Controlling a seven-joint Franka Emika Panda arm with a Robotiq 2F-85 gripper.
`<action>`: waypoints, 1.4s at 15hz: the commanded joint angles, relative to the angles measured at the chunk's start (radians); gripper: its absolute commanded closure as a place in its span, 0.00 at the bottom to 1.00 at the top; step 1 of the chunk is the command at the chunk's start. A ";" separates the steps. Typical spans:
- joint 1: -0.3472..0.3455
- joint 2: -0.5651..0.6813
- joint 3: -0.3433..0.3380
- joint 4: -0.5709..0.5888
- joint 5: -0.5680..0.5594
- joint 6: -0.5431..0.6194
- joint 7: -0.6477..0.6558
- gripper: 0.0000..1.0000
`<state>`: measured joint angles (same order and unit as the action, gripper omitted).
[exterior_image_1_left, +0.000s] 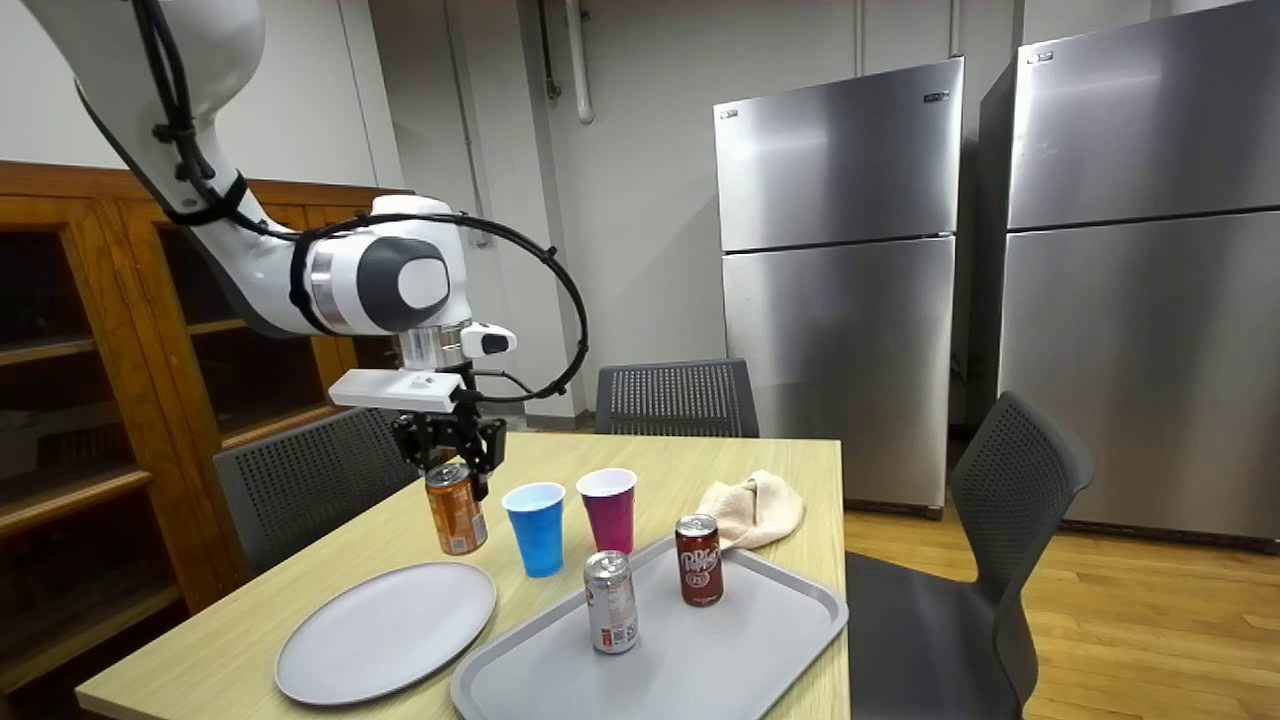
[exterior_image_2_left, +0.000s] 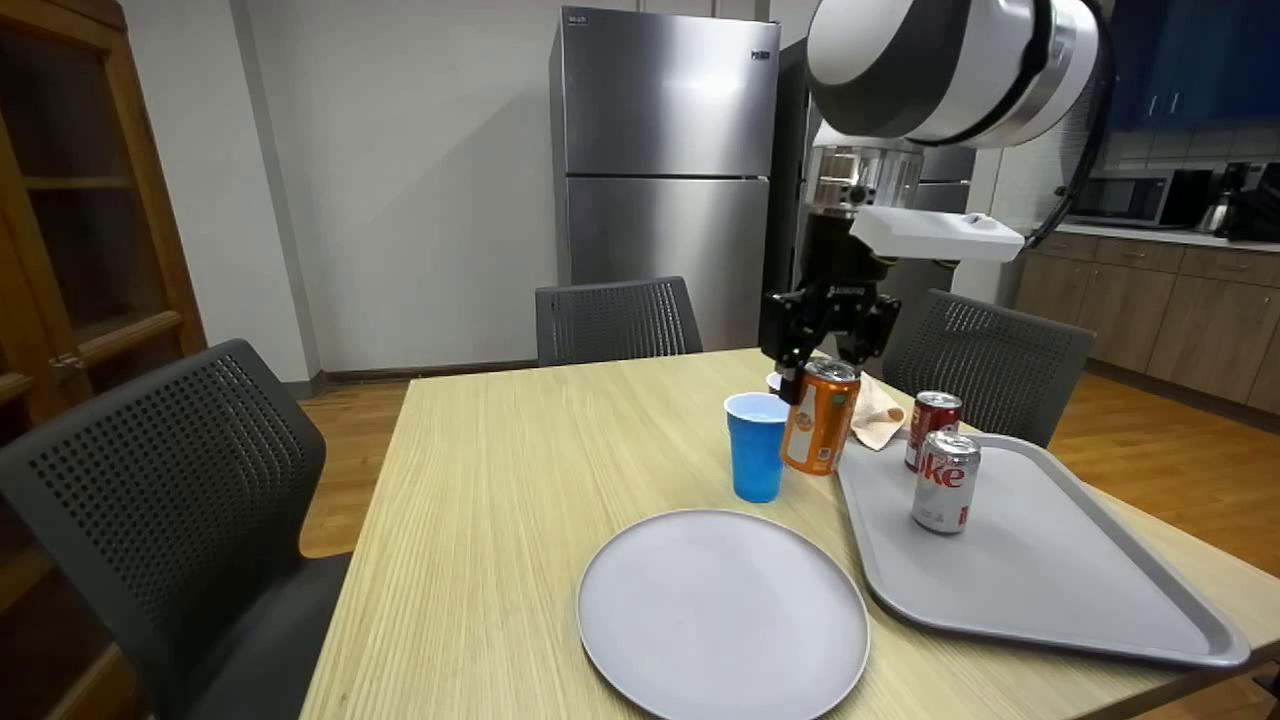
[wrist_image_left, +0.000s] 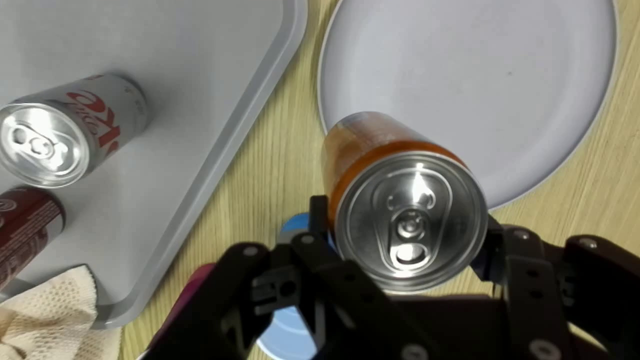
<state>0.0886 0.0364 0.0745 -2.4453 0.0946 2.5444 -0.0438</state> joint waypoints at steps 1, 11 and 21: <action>-0.037 -0.073 -0.026 0.011 0.044 -0.084 -0.098 0.62; -0.138 -0.127 -0.161 -0.002 0.014 -0.097 -0.152 0.62; -0.224 -0.130 -0.247 -0.027 -0.027 -0.071 -0.124 0.62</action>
<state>-0.1084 -0.0613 -0.1627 -2.4508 0.0949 2.4875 -0.1784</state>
